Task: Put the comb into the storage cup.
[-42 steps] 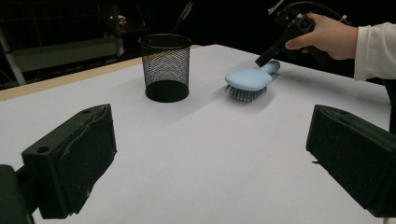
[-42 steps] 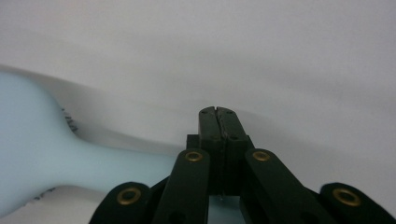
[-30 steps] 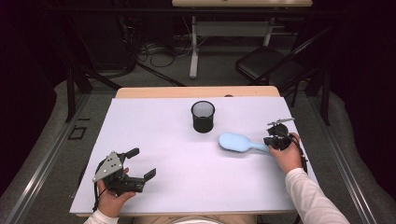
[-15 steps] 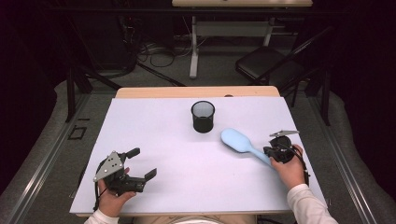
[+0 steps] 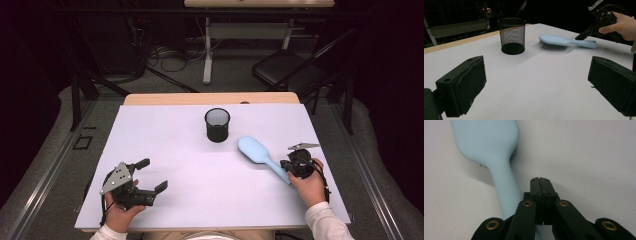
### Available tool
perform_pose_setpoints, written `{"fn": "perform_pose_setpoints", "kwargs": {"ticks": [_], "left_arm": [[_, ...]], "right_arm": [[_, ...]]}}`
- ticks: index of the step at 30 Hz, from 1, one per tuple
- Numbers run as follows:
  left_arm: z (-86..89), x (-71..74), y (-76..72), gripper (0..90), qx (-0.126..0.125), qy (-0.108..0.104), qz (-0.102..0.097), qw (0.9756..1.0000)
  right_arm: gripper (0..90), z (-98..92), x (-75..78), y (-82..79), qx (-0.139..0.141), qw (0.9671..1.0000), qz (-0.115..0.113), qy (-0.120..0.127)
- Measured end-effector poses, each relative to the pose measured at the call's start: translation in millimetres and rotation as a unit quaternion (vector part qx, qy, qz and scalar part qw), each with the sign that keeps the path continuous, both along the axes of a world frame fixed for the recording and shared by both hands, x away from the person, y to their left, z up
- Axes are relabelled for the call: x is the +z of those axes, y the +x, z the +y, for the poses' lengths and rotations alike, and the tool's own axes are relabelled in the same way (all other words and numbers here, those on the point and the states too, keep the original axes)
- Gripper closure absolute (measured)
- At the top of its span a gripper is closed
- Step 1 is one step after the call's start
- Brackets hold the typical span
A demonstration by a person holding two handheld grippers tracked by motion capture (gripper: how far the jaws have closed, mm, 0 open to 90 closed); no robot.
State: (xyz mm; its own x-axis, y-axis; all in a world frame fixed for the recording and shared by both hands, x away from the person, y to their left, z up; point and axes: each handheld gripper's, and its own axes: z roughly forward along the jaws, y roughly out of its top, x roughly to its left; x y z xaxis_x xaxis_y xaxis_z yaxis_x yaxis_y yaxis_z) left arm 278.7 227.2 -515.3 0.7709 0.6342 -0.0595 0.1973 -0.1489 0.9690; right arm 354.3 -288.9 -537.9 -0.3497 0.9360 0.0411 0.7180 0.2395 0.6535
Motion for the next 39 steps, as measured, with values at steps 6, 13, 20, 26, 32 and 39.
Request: {"fn": "perform_pose_setpoints", "kwargs": {"ticks": [6, 13, 20, 26, 32, 39], "left_arm": [[0.0, 0.0, -0.1, 1.5, 0.001, 0.001, 0.001, 1.0], [-0.2, -0.4, 0.0, 1.5, 0.0, 0.001, 0.002, 1.0], [-0.6, -0.7, 0.3, 1.5, 0.0, 0.001, 0.003, 1.0], [-0.6, -0.9, 0.4, 1.5, -0.001, 0.001, 0.003, 1.0], [-0.6, -1.1, 0.7, 1.5, -0.001, 0.001, 0.003, 1.0], [-0.7, -1.3, 0.7, 1.5, -0.001, 0.0, 0.003, 1.0]], "right_arm": [[87.5, -2.5, 3.5, 2.7, -0.001, 1.0, -0.004, 0.005], [80.9, -4.2, 12.2, 5.5, 0.003, 0.9999, -0.013, 0.01], [70.1, -4.8, 18.0, 7.5, 0.011, 0.9997, -0.011, 0.017], [60.3, -4.9, 22.0, 8.0, 0.02, 0.9997, -0.008, 0.013], [52.6, -6.0, 26.6, 8.7, 0.025, 0.9996, -0.006, 0.013], [42.9, -9.4, 32.4, 7.6, 0.031, 0.9994, -0.001, 0.013]]}}
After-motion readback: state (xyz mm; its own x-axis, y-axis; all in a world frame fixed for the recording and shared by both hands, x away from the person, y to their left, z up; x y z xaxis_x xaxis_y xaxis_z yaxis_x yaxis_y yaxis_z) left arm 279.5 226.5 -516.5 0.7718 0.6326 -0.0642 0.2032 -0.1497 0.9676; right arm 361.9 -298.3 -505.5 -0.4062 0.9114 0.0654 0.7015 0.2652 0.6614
